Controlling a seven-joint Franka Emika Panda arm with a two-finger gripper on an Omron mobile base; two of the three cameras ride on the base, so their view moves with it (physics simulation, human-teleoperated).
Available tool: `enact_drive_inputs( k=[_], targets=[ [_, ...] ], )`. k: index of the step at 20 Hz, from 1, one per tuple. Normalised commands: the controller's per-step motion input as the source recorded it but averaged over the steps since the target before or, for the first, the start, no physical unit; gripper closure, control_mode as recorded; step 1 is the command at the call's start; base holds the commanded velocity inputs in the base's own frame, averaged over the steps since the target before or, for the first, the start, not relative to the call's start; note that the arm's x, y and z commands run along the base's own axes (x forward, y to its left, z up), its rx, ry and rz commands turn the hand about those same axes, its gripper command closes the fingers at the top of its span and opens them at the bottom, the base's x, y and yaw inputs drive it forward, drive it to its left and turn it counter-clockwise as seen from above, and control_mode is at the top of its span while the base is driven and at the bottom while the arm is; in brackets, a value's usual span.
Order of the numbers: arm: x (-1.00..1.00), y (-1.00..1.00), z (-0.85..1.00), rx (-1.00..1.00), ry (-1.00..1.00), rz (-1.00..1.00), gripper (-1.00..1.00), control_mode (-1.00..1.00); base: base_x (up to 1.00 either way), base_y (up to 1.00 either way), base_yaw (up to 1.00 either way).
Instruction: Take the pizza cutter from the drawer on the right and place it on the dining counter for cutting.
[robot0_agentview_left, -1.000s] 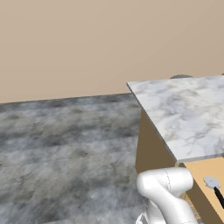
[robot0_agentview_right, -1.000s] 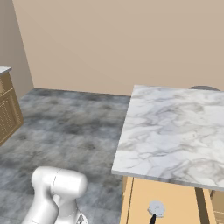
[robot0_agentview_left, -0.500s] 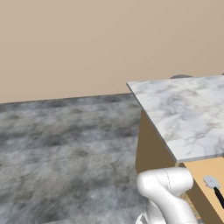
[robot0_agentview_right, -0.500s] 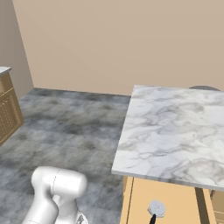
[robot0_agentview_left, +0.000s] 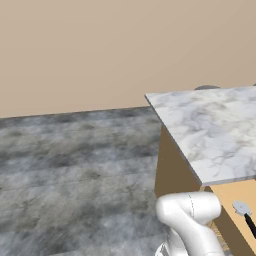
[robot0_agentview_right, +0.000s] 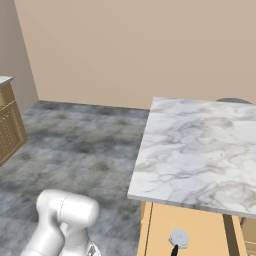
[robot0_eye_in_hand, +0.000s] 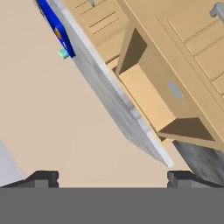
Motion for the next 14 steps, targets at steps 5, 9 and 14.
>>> enact_drive_inputs(
  k=[5,9,14],
  targets=[
    [0.69,0.50,0.64,-0.01,0.13,0.00,-1.00,-1.00,0.00,0.00,0.00],
    [0.62,0.35,0.71,0.00,0.16,0.00,-1.00,-1.00,0.00,0.00,0.00],
    [0.51,0.20,0.82,0.00,0.17,0.00,-1.00,-1.00,0.00,0.00,0.00]
  ],
)
